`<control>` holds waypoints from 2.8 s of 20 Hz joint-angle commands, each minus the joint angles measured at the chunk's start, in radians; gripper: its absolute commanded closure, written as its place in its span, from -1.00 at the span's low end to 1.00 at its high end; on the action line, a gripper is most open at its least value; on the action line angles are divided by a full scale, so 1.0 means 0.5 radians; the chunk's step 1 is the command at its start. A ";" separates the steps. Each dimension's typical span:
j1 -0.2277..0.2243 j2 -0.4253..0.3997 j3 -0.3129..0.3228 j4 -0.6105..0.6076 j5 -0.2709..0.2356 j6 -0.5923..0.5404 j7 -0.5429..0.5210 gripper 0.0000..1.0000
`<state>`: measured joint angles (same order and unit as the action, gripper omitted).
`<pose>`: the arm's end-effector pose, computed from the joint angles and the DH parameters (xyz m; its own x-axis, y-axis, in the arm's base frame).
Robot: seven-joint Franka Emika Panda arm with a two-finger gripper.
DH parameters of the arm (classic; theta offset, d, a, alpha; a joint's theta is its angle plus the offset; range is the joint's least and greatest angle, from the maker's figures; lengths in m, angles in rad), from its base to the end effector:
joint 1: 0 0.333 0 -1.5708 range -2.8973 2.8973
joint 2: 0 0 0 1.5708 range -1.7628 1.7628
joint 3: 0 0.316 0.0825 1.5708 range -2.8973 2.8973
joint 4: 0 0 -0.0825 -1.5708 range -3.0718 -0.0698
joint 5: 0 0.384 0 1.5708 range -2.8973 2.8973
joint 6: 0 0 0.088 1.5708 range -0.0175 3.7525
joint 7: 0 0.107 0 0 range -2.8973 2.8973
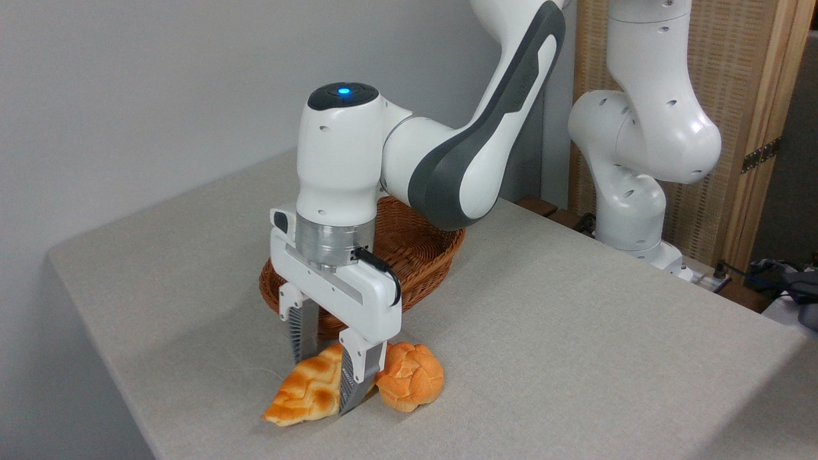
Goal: Put bread into the basket
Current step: 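Lift the braided roll and carry it over the wicker basket, then lower the braided roll into the basket and release it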
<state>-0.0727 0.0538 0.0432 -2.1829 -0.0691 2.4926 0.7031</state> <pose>0.5643 -0.0164 0.3905 0.7465 -0.6259 0.2257 -0.6155 -0.7785 -0.1232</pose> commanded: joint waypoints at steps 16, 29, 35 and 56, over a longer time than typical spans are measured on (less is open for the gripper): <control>0.007 -0.025 0.018 -0.003 0.049 -0.202 0.051 0.12; 0.038 -0.077 0.125 0.932 -0.147 -1.444 -0.075 0.14; -0.265 -0.209 0.064 0.914 -0.141 -1.801 -0.105 0.11; -0.487 0.003 -0.099 0.598 0.144 -1.408 -0.305 -1.00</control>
<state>-0.3130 0.0677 -0.0016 -1.8730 -0.0144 1.7840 0.5720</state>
